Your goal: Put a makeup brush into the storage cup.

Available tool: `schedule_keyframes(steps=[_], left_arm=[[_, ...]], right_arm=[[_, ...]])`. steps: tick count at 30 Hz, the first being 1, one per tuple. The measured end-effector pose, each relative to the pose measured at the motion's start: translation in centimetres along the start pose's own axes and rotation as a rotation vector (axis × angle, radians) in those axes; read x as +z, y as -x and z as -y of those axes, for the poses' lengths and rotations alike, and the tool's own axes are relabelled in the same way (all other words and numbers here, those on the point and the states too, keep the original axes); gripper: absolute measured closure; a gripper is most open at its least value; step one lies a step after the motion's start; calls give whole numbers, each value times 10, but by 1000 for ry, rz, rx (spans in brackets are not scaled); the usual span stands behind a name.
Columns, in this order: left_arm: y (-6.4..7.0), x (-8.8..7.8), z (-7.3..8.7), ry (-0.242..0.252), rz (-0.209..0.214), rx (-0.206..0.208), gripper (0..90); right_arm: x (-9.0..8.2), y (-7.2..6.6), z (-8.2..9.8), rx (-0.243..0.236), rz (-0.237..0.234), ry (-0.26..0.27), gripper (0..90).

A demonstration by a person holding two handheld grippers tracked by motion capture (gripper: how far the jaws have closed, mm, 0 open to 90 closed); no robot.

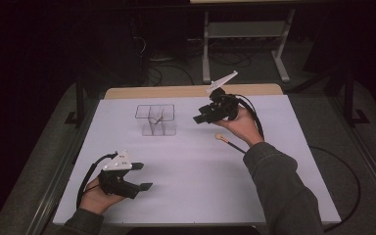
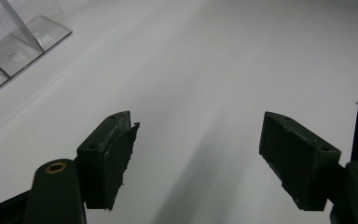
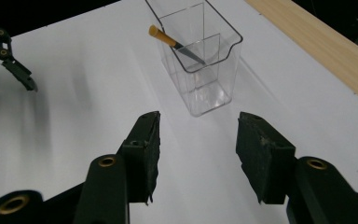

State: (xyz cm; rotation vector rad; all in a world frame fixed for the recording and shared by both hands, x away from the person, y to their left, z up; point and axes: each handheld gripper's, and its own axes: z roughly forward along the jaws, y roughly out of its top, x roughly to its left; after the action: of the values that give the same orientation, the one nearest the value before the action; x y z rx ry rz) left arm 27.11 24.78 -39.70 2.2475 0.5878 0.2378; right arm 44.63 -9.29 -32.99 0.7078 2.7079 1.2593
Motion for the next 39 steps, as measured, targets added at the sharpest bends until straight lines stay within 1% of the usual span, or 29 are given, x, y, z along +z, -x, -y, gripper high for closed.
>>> schedule_keyframes(steps=[1,2,4,5,6,7,8,10,12,14,16,18,19,20,21,22,23,25,27,29,32,34,36,38,39], left_arm=[[0,0,0,-1,2,-1,253],[0,1,0,-2,3,-3,252],[0,1,0,0,-1,-1,252],[0,1,0,3,-1,0,252],[-1,0,0,4,0,0,252],[-1,0,0,2,1,-1,252],[-1,-1,0,-1,-1,-1,251],[0,-1,0,4,1,-1,249],[0,-1,0,10,2,-5,245],[0,-1,-1,8,3,-3,239],[0,0,-1,1,5,6,239],[0,1,-1,3,7,4,238],[0,1,-1,3,8,4,237],[0,0,-2,5,8,5,237],[0,0,-2,5,8,5,237],[0,0,-2,10,9,0,237],[0,0,-2,11,10,-1,236],[1,1,-2,12,11,-3,234],[1,1,-2,13,14,-4,229],[1,2,-2,13,14,-4,227],[1,2,-2,18,16,-7,218],[1,2,-2,16,17,-5,212],[1,2,-2,16,16,-10,206],[1,2,-2,18,15,-15,198],[1,2,-2,16,14,-15,196]], right_arm=[[-2,-1,1,10,9,0,465],[-3,0,3,-5,10,3,457],[-6,0,6,8,24,9,441],[-7,1,8,7,25,12,435],[-9,0,9,27,25,11,425],[-10,1,11,28,30,13,422],[-11,0,12,44,28,12,414],[-13,2,16,43,35,12,391],[-15,2,19,60,33,10,375],[-17,1,23,61,39,10,352],[-21,1,28,84,43,16,338],[-23,3,32,89,57,17,317],[-24,3,35,98,55,7,313],[-25,4,37,95,63,10,315],[-26,4,39,105,67,10,312],[-27,5,41,97,66,12,303],[-29,4,43,112,63,11,288],[-31,6,47,109,67,8,271],[-34,6,51,129,74,5,244],[-37,7,55,140,78,-1,227],[-42,8,60,141,89,8,223],[-45,8,64,151,93,6,223],[-47,9,68,153,98,5,221],[-48,9,71,166,101,4,219],[-48,10,74,160,102,4,219]])
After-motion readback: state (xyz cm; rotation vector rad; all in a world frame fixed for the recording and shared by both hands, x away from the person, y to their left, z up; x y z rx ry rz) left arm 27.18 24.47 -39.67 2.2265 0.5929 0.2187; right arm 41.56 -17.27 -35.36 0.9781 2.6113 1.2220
